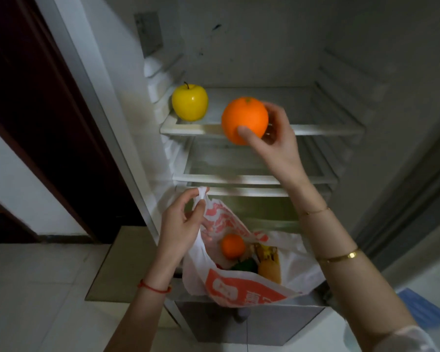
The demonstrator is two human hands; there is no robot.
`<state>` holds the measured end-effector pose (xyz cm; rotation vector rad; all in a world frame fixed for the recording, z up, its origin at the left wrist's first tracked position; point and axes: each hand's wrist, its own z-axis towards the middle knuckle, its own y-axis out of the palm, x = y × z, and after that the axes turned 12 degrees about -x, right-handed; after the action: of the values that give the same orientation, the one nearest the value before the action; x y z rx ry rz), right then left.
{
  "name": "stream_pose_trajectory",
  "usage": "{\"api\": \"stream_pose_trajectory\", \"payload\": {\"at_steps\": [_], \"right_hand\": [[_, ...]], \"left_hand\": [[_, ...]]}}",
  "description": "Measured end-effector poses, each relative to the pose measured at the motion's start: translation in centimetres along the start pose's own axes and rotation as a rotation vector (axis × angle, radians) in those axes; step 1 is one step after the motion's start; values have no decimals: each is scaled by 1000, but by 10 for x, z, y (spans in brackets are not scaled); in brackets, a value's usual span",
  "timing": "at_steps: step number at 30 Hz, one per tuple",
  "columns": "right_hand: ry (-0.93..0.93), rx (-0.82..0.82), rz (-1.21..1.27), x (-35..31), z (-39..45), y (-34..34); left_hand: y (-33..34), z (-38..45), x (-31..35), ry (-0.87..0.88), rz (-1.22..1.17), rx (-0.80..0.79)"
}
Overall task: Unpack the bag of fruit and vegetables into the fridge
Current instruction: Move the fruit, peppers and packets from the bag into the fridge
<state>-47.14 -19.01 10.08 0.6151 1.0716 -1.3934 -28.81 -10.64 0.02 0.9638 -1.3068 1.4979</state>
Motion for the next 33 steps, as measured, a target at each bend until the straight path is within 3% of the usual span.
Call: {"api": "stream_pose_trajectory", "payload": {"at_steps": [4,8,19,25,27,29,33], "right_hand": [[-19,62,-152,-6,46,-2],[21,3,-302,3,83,8],[130,-38,-360,23,99,18],[-199,239,-384,4,40,12],[-179,70,-220,3,8,12],[-31,-233,-101,9,-22,12],[275,-754,-279,63,-71,26]], "left_hand": [[1,2,7,9,16,-4],[-2,3,6,-41,-29,-9],[-4,-4,9,-39,-79,-13],[-4,-11,7,-46,-81,-22],[-3,-14,3,-38,-59,-25],[-1,-19,3,-34,-71,-5],[2,-30,1,-22,-97,12]]}}
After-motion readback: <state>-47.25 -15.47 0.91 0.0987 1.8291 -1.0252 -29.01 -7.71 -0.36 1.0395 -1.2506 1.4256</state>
